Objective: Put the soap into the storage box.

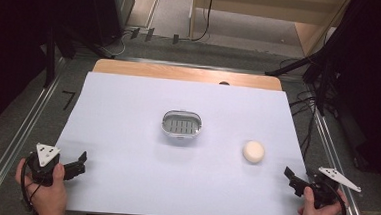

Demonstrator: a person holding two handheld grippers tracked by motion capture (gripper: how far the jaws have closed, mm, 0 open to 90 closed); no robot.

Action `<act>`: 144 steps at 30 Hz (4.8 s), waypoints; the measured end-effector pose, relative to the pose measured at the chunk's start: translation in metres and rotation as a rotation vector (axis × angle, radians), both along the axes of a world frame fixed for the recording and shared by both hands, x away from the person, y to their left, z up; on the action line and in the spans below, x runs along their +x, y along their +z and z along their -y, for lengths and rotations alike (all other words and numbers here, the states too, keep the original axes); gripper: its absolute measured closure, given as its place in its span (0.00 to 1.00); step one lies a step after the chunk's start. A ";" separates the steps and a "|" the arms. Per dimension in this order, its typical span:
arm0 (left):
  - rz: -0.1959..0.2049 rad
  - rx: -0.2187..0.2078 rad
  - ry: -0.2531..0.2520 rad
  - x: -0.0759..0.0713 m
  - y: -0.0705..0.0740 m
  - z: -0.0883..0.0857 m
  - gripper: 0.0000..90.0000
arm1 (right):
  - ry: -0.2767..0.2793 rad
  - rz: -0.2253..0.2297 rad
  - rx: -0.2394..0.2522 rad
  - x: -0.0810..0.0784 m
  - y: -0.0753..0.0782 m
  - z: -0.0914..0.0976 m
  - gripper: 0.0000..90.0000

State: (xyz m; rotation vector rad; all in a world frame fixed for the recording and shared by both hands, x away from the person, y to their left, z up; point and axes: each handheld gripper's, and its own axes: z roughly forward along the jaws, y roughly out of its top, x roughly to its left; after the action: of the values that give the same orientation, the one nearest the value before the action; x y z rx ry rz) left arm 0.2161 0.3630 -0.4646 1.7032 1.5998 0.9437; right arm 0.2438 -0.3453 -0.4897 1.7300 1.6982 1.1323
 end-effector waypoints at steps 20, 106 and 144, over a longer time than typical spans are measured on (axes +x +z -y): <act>0.018 0.028 0.014 -0.002 0.000 0.003 0.00 | 0.166 -0.081 -0.025 0.015 0.019 -0.029 0.15; 0.021 0.013 -0.008 -0.002 0.000 0.002 0.00 | 0.143 -0.178 -0.074 0.069 0.032 -0.132 0.28; 0.024 0.002 -0.006 -0.002 0.000 0.000 0.00 | 0.215 -0.148 -0.075 0.079 0.057 -0.167 0.28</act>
State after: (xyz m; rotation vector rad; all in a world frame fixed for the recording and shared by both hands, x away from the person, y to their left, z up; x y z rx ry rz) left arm 0.2138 0.3626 -0.4646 1.6908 1.5772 0.9594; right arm 0.3232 -0.1787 -0.4329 1.6518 2.0307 1.0357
